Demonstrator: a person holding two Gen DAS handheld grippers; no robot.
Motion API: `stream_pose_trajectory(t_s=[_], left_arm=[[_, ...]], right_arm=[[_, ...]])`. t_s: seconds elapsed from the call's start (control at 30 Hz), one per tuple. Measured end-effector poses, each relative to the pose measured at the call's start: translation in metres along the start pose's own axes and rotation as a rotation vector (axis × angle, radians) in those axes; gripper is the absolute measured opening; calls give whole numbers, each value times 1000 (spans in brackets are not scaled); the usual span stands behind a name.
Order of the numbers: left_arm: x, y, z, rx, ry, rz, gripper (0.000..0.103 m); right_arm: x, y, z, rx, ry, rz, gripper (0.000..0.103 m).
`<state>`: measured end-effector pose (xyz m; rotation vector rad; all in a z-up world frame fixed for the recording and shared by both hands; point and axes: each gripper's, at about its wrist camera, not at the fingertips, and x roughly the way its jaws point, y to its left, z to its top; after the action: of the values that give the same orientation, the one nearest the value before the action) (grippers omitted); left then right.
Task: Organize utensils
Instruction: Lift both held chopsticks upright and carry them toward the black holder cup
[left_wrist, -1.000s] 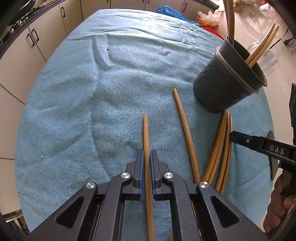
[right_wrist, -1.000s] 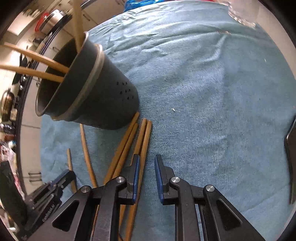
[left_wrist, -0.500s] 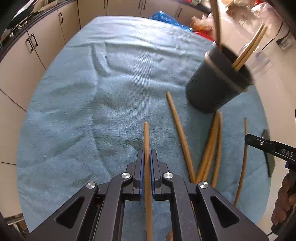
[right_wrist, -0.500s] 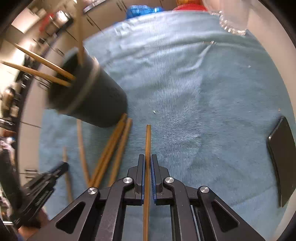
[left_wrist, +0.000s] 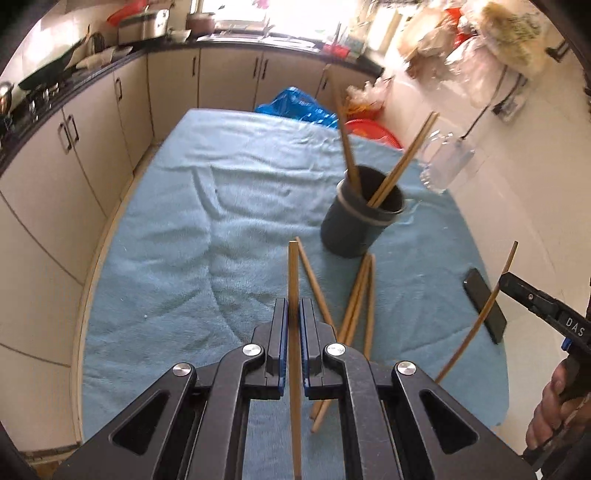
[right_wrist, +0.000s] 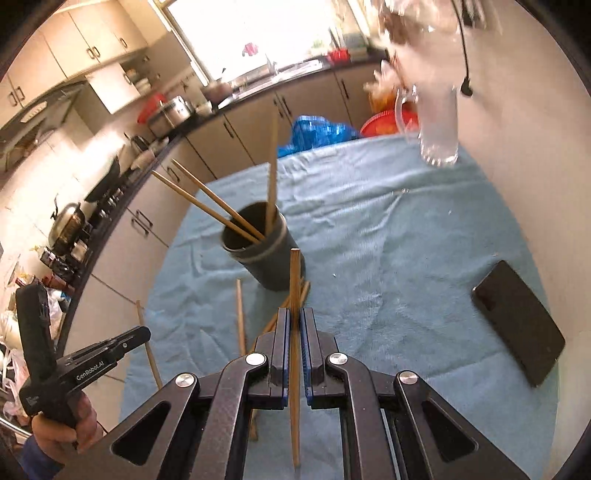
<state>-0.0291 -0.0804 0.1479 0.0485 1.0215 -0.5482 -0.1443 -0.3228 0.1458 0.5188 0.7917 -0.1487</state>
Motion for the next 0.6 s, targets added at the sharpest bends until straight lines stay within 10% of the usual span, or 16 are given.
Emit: stream_pose_trajectory(t_s=[0.6], left_arm=[[-56, -28, -2, 19, -95, -28, 6]], right_arm=[[-58, 4, -6, -30, -92, 37, 5]])
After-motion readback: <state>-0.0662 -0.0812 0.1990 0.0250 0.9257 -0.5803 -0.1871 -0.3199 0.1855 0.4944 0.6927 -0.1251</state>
